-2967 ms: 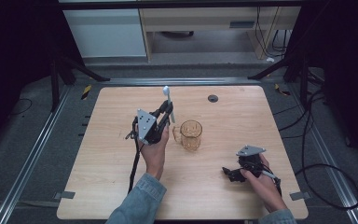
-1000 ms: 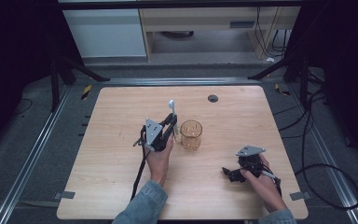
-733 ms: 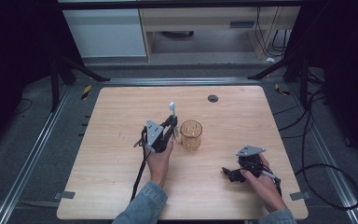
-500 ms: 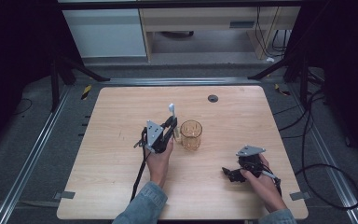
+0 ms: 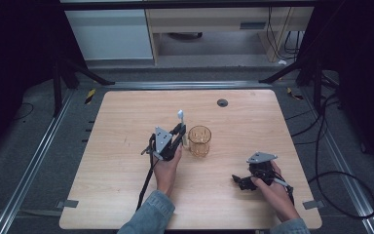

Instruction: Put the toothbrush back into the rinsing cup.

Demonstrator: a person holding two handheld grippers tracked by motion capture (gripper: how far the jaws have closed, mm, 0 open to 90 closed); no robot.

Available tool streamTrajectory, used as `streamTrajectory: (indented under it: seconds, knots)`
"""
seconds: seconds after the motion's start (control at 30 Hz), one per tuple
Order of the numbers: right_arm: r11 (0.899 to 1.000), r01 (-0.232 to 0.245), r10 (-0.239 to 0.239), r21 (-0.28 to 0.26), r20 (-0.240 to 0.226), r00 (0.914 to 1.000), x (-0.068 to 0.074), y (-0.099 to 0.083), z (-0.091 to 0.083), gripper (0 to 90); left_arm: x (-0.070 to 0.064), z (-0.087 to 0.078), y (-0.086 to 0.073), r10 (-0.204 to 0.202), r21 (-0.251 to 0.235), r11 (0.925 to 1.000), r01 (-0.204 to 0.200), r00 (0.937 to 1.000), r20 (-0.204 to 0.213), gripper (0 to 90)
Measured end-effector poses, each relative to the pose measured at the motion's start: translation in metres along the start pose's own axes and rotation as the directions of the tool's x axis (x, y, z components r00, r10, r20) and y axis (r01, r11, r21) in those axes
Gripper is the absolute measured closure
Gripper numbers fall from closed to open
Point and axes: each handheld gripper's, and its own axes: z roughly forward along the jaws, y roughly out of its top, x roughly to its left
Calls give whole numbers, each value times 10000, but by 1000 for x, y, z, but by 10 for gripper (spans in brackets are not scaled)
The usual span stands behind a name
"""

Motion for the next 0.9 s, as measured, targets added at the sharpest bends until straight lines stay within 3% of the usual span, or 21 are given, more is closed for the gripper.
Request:
streamTrajectory:
  seconds: [0.9]
  knots:
    - [10000,-13,13,0,-14,10000,0,0,0,12,0,0,-7,49,251,9997,-49,10000,8,784]
